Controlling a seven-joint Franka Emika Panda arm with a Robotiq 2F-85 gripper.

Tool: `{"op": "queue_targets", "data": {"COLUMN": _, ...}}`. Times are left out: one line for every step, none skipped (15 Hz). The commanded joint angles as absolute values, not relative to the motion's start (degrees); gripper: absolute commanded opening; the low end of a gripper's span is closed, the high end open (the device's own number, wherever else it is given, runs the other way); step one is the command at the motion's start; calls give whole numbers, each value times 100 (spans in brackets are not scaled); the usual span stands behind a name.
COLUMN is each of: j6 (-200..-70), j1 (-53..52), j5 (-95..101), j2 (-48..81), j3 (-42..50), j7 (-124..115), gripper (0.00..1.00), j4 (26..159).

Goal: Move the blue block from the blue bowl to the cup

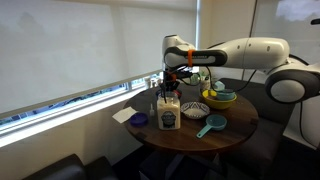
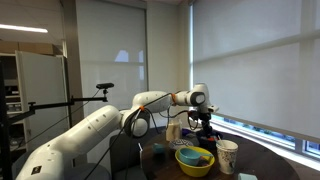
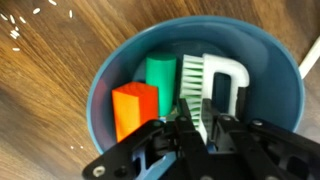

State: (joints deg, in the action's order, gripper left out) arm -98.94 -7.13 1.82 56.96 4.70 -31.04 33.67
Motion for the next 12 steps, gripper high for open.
{"op": "queue_targets", "data": {"j6": -9891, "j1": -752, "j5": 216, "j2": 5730, "j3": 497, "j7": -3158, "gripper": 0, "j4": 3206}}
{"op": "queue_targets", "data": {"j6": -9883, "j1": -754, "j5": 217, "j2": 5723, "j3": 497, "j7": -3156, "gripper": 0, "j4": 3203}}
{"op": "queue_targets", "data": {"j6": -9886, "j1": -756, "j5": 218, "j2": 5724, "j3": 498, "j7": -3159, "gripper": 0, "j4": 3198}}
{"op": "queue_targets", "data": {"j6": -9880, "j1": -755, "j5": 214, "j2": 5721, "j3": 495, "j7": -3160, "gripper": 0, "j4": 3193}}
{"op": "queue_targets", "data": {"j6": -9860, "j1": -754, "j5": 196, "j2": 5714, "j3": 480, "j7": -3160, "gripper": 0, "j4": 3193}}
{"op": "queue_targets", "data": {"j6": -9834, "j1": -748, "j5": 165, "j2": 5696, "j3": 447, "j7": -3113, "gripper": 5, "j4": 3198}}
{"op": "queue_targets", "data": {"j6": -9846, "j1": -756, "j5": 167, "j2": 5683, "j3": 441, "j7": -3101, "gripper": 27, "j4": 3196}}
{"op": "queue_targets", "data": {"j6": -9884, "j1": -762, "j5": 160, "j2": 5671, "j3": 425, "j7": -3075, "gripper": 29, "j4": 3191}}
{"op": "queue_targets", "data": {"j6": -9911, "j1": -766, "j5": 172, "j2": 5679, "j3": 436, "j7": -3091, "gripper": 31, "j4": 3179}}
{"op": "queue_targets", "data": {"j6": -9947, "j1": -761, "j5": 171, "j2": 5705, "j3": 440, "j7": -3103, "gripper": 38, "j4": 3164}}
{"op": "queue_targets", "data": {"j6": -9963, "j1": -756, "j5": 169, "j2": 5720, "j3": 439, "j7": -3090, "gripper": 44, "j4": 3158}}
{"op": "queue_targets", "data": {"j6": -9978, "j1": -752, "j5": 180, "j2": 5743, "j3": 456, "j7": -3122, "gripper": 50, "j4": 3154}}
